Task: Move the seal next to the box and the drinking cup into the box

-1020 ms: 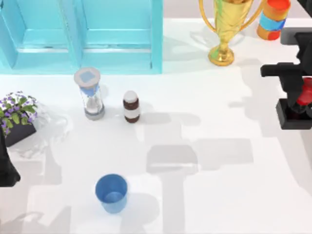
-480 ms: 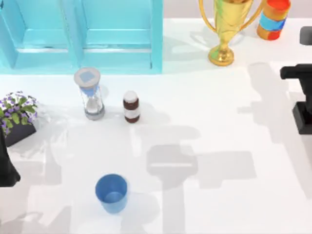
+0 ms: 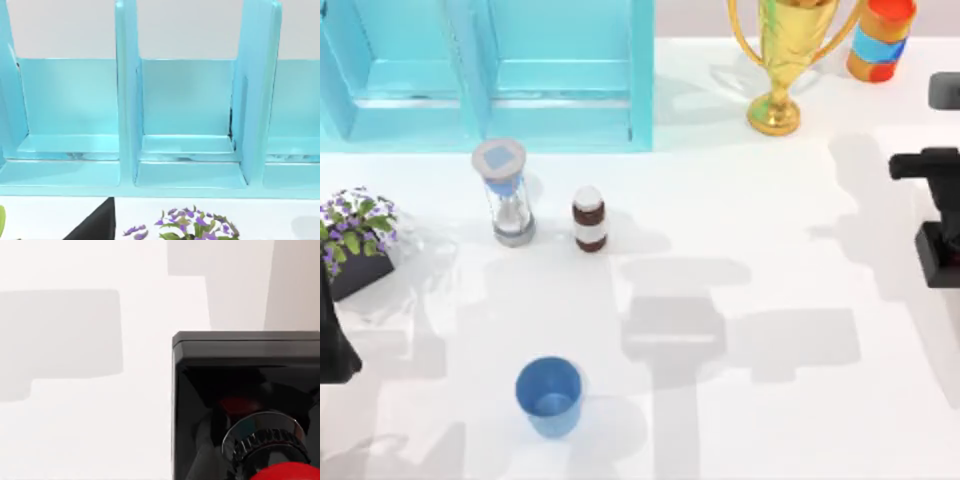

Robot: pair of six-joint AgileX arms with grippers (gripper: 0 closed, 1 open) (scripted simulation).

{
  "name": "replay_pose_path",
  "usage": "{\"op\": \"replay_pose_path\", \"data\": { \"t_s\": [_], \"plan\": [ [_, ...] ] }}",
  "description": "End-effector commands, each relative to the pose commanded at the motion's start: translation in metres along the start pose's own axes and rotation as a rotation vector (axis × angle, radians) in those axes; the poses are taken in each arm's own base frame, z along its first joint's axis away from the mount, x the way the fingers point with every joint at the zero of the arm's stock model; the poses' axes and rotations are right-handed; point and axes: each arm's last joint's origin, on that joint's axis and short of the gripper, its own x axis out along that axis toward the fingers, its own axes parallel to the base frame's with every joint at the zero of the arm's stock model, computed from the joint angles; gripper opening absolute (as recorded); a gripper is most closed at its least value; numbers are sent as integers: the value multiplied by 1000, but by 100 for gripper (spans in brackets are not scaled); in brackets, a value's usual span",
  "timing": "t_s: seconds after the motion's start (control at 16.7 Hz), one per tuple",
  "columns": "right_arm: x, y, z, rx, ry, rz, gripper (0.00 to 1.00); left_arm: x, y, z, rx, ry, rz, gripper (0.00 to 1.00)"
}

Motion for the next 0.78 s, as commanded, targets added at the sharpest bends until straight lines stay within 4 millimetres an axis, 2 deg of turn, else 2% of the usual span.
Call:
{"op": "replay_pose_path", "data": {
  "t_s": [0.24, 0.54, 0.78],
  "plan": [
    [39, -1, -1, 1, 0, 0, 0, 0, 0, 0, 0, 0, 0, 100],
    [46, -1, -2, 2, 1, 0, 0, 0, 0, 0, 0, 0, 0, 100],
    [46, -1, -2, 2, 1, 0, 30, 0, 0, 0, 0, 0, 0, 100]
  ]
}}
